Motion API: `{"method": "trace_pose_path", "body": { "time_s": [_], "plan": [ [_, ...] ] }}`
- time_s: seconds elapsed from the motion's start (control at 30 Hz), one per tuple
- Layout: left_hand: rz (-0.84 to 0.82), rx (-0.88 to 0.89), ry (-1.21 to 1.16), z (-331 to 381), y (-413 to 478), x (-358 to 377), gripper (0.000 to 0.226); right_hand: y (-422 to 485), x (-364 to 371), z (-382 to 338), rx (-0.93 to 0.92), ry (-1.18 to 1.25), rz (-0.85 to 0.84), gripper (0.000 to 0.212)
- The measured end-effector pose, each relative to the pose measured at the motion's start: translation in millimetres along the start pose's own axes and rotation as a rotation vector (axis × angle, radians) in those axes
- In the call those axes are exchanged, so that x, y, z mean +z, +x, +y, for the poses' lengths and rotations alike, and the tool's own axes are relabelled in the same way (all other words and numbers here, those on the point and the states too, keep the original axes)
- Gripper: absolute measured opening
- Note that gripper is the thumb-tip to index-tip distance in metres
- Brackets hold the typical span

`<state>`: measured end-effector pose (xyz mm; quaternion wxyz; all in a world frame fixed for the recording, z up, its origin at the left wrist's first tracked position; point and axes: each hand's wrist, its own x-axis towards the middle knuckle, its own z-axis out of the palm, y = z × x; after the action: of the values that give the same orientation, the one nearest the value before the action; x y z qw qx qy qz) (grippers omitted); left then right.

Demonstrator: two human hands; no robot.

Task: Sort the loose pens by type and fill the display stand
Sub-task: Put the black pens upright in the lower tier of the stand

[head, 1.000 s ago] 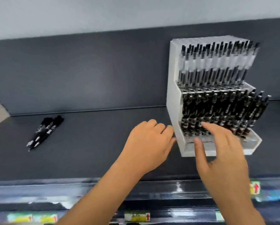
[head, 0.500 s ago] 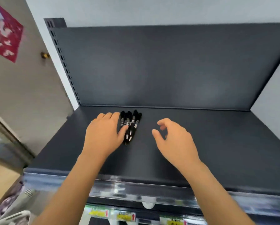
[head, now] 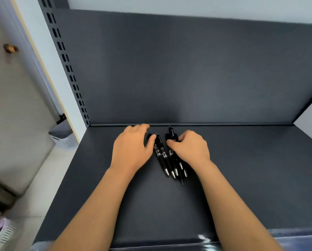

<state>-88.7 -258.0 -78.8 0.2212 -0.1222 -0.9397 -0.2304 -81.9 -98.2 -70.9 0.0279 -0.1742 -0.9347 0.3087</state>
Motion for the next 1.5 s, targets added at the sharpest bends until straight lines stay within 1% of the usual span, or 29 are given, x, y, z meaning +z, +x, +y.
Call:
{"method": "trace_pose_path", "body": {
  "time_s": [0.17, 0.27, 0.37, 0.43, 0.57, 0.73, 0.83, 0.93, 1.0, 1.03, 1.1, 1.17, 1.23, 1.33, 1.4, 1.47, 1.5],
  "plan": [
    [-0.027, 0.034, -0.03, 5.9, 0.9, 2.9, 0.035, 1.2, 1.1, 0.1, -0.045, -0.084, -0.057, 0.037],
    [-0.019, 0.058, -0.058, 11.3, 0.1, 2.5, 0.033, -2.0, 1.6, 1.1, -0.095, -0.118, -0.016, 0.036],
    [-0.046, 0.056, -0.074, 12.1, -1.0, 1.7, 0.033, -3.9, 1.6, 3.6, -0.094, -0.067, 0.037, 0.038],
    [-0.053, 0.038, -0.09, 10.7, -0.9, 0.8, 0.033, -3.3, 1.7, 4.1, -0.077, -0.037, 0.039, 0.041],
    [-0.104, 0.04, -0.097, 10.4, -2.7, 1.0, 0.031, 3.8, 2.4, 4.2, -0.022, 0.024, -0.027, 0.044],
    [-0.109, 0.021, -0.136, 7.5, -1.1, 2.8, 0.03, 5.5, 0.8, 6.8, -0.082, 0.081, -0.174, 0.042],
    [-0.086, 0.024, -0.194, 6.9, -0.9, 4.6, 0.028, 6.9, -4.1, 9.4, -0.067, 0.209, -0.188, 0.039],
    [-0.065, 0.038, -0.273, 9.6, -2.6, 4.2, 0.024, 6.9, -10.1, 13.0, 0.019, 0.372, -0.161, 0.038],
    [-0.049, 0.029, -0.387, 11.6, -3.0, 2.0, 0.018, 5.2, -16.6, 12.4, 0.063, 0.508, -0.141, 0.035],
    [-0.055, 0.017, -0.485, 15.5, -4.2, -1.3, 0.016, 0.3, -21.6, 12.1, 0.078, 0.608, -0.121, 0.036],
    [-0.122, -0.046, -0.72, 30.9, -6.5, -12.9, 0.016, -15.0, -33.6, 12.3, 0.071, 0.818, -0.078, 0.038],
    [-0.265, -0.102, -0.931, 55.1, -5.6, -28.0, 0.018, -34.2, -47.9, 13.1, 0.012, 0.918, -0.057, 0.038],
    [-0.421, -0.106, -1.028, 82.0, -4.0, -41.5, 0.026, -54.6, -66.5, 13.5, -0.034, 0.985, -0.063, 0.039],
    [-0.627, -0.049, -1.16, 122.9, -5.1, -54.9, 0.029, -82.0, -105.9, 24.4, -0.077, 1.071, -0.017, 0.043],
    [-0.716, 0.029, -1.257, 152.9, -7.8, -58.0, 0.021, -95.7, -135.1, 41.5, -0.114, 1.048, 0.081, 0.049],
    [-0.737, 0.09, -1.304, 188.0, -11.3, -57.5, 0.013, -107.1, -164.3, 65.4, -0.139, 1.023, 0.181, 0.055],
    [-0.722, 0.104, -1.325, 208.0, -13.5, -55.8, 0.014, -112.3, -179.1, 80.0, -0.148, 1.028, 0.208, 0.052]
  ]
}}
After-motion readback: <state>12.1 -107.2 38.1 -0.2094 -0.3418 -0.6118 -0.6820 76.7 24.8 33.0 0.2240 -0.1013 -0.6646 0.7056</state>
